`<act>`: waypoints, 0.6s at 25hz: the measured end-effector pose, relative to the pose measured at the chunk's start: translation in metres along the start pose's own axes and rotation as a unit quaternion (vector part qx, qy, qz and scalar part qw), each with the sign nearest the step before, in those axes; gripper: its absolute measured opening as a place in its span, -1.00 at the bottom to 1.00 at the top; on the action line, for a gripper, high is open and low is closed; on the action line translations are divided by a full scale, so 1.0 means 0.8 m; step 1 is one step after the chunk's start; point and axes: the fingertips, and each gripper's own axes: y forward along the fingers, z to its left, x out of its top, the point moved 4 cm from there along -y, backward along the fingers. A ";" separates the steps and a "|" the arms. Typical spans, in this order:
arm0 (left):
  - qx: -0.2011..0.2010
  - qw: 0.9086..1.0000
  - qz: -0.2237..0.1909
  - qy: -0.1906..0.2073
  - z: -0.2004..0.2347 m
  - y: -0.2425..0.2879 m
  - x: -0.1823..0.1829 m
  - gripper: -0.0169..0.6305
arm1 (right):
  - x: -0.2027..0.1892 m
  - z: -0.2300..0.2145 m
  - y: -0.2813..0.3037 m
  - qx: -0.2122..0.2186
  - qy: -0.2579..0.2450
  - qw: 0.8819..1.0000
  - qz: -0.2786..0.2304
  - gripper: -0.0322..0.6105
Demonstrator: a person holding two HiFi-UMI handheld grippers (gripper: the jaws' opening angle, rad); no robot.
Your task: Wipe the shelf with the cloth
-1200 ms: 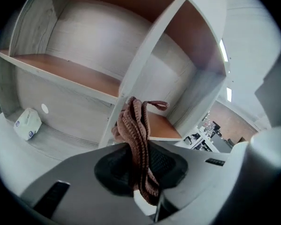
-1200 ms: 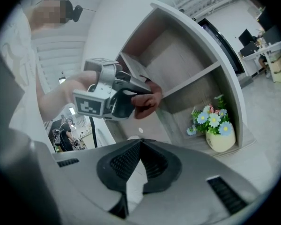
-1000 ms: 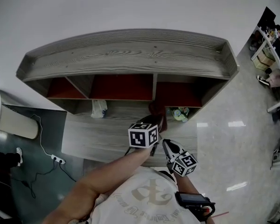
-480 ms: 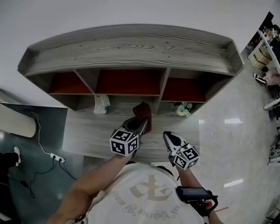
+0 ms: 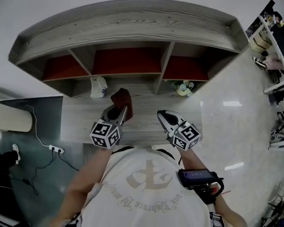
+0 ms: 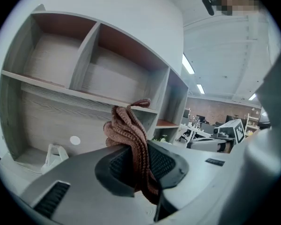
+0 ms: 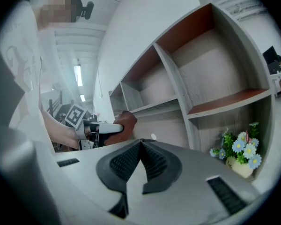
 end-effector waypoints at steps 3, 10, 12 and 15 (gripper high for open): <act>0.010 1.000 -0.005 -0.002 0.021 -0.017 -0.006 -0.72 | 0.005 0.007 0.017 0.014 -0.016 1.000 0.001 -0.89; 0.026 1.000 0.003 -0.002 0.039 -0.049 -0.037 -0.72 | 0.007 0.024 0.030 0.022 -0.025 0.999 0.009 -0.89; 0.028 1.000 0.006 -0.006 0.042 -0.055 -0.043 -0.72 | 0.008 0.028 0.034 0.022 -0.026 0.999 0.011 -0.89; 0.027 1.000 0.009 -0.008 0.047 -0.063 -0.048 -0.71 | 0.008 0.034 0.041 0.025 -0.027 0.999 0.011 -0.89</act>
